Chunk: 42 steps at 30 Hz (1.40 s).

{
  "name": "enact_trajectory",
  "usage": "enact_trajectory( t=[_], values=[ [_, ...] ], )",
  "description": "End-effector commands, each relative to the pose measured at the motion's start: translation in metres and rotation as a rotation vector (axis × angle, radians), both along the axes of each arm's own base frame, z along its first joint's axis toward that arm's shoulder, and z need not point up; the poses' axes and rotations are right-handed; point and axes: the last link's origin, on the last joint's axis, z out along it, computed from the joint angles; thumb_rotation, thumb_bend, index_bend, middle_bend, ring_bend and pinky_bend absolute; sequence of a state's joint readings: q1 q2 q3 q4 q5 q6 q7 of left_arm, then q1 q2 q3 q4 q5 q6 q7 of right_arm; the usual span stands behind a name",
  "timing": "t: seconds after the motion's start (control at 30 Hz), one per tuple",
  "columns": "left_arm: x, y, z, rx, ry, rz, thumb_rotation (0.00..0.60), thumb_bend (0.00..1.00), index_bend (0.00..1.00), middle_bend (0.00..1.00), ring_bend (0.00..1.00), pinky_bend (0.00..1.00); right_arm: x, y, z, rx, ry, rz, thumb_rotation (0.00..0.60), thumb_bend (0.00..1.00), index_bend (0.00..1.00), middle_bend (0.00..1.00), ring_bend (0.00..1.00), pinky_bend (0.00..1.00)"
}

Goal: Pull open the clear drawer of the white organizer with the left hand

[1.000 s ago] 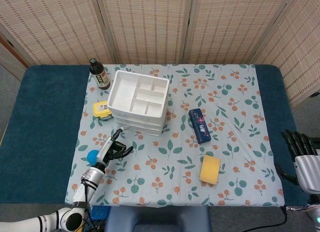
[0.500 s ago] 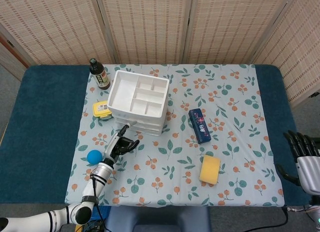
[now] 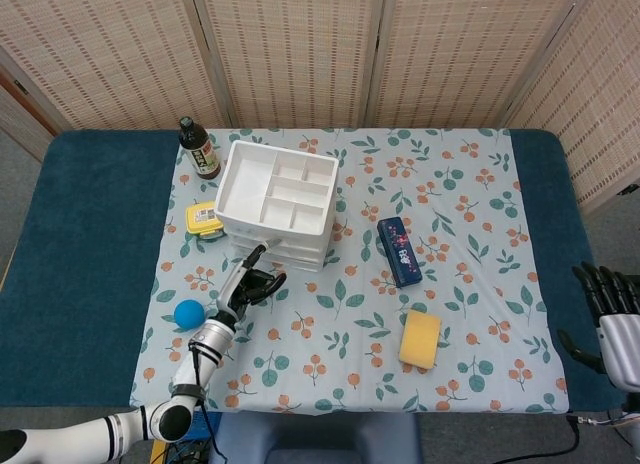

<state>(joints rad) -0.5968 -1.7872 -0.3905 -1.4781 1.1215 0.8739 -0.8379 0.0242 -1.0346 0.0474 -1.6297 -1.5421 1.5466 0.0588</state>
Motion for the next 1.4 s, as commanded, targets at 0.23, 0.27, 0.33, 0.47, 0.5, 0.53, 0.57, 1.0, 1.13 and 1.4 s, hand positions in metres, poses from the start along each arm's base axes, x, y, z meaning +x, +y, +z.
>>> enact_trajectory(
  t=[0.23,0.27,0.33,0.47,0.5,0.53,0.57,1.0,1.13,1.4],
  values=[
    [0.004,0.003,-0.003,-0.028,-0.046,0.022,0.6,0.26,0.15,1.0,1.0,1.0,-0.002,0.0,0.0,-0.001,0.001,-0.007,0.6,0.31,0.0,0.04,0.0,0.01],
    [0.004,0.004,-0.003,-0.031,-0.052,0.024,0.6,0.26,0.16,1.0,1.0,1.0,-0.002,0.0,0.0,-0.001,0.001,-0.009,0.6,0.31,0.0,0.04,0.0,0.01],
    [0.005,0.005,-0.004,-0.042,-0.073,0.035,0.6,0.26,0.17,1.0,1.0,1.0,-0.002,0.0,0.0,-0.001,0.0,-0.012,0.6,0.31,0.0,0.04,0.0,0.01],
    [0.007,0.006,-0.004,-0.053,-0.108,0.051,0.6,0.26,0.17,1.0,1.0,1.0,-0.003,0.0,-0.001,0.001,-0.001,-0.012,0.6,0.31,0.0,0.04,0.0,0.01],
    [0.007,0.007,-0.004,-0.053,-0.114,0.056,0.6,0.26,0.17,1.0,1.0,1.0,-0.003,0.0,-0.001,0.002,-0.001,-0.014,0.6,0.31,0.0,0.04,0.0,0.01],
    [0.007,0.008,-0.004,-0.052,-0.119,0.06,0.6,0.26,0.17,1.0,1.0,1.0,-0.003,0.001,-0.001,0.002,0.0,-0.015,0.6,0.31,0.0,0.04,0.0,0.01],
    [0.007,0.008,-0.004,-0.052,-0.124,0.064,0.6,0.26,0.17,1.0,1.0,1.0,-0.004,0.001,-0.001,0.002,0.0,-0.017,0.6,0.31,0.0,0.04,0.0,0.01],
    [0.007,0.014,-0.005,-0.073,-0.17,0.104,0.6,0.26,0.22,1.0,1.0,1.0,-0.005,-0.001,-0.002,0.006,0.001,-0.027,0.6,0.31,0.0,0.04,0.0,0.01],
    [0.007,0.014,-0.005,-0.075,-0.172,0.106,0.6,0.26,0.23,1.0,1.0,1.0,-0.006,0.0,-0.002,0.005,0.0,-0.029,0.6,0.31,0.0,0.04,0.0,0.01],
    [0.007,0.015,-0.006,-0.071,-0.174,0.109,0.6,0.27,0.26,1.0,1.0,1.0,-0.007,0.0,-0.002,0.004,-0.001,-0.035,0.6,0.31,0.0,0.04,0.0,0.01]
  ],
)
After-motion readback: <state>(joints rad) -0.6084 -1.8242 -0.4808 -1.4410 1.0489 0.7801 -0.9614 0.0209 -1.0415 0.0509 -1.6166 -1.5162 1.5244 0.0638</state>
